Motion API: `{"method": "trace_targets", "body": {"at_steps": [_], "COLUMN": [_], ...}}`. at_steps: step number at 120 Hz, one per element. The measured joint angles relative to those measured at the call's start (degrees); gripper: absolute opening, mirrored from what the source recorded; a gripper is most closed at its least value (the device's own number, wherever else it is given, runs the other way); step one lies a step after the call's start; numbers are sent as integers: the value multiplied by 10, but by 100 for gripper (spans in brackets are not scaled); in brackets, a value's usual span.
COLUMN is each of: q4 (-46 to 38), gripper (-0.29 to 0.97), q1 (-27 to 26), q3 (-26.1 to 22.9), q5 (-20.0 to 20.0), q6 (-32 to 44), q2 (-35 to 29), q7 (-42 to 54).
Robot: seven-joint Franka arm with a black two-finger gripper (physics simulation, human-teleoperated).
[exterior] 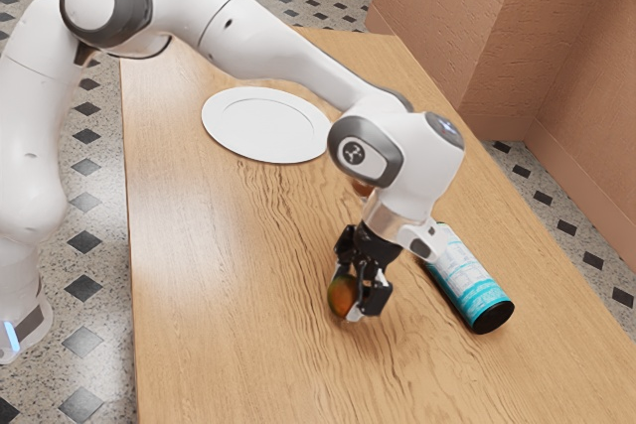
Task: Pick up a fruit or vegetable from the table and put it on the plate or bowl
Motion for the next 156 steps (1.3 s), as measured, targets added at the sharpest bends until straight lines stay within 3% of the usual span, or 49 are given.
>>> {"method": "trace_targets", "body": {"at_steps": [15, 21, 29, 51, 61, 81, 89, 99, 110, 126, 156], "q4": [24, 31, 33, 9, -7, -81, -106, -121, -131, -130, -60], "gripper": [33, 33, 33, 34, 34, 33, 33, 33, 33, 34, 33], "q1": [16, 44, 111, 394, 498, 740, 802, 851, 878, 877, 704], "q3": [-1, -6, -53, -272, -352, -533, -579, -600, -599, -551, -367], "q5": [1, 1, 1, 0, 0, 0, 4, 23, 54, 103, 228], "q6": [-28, -38, -53, -97, -109, -121, -123, -123, -122, -108, -67], "q2": [26, 44, 62, 89, 88, 39, 13, -20, -54, -86, -148], "q7": [-2, 0, 4, 14, 20, 35, 39, 44, 49, 55, 69]}}
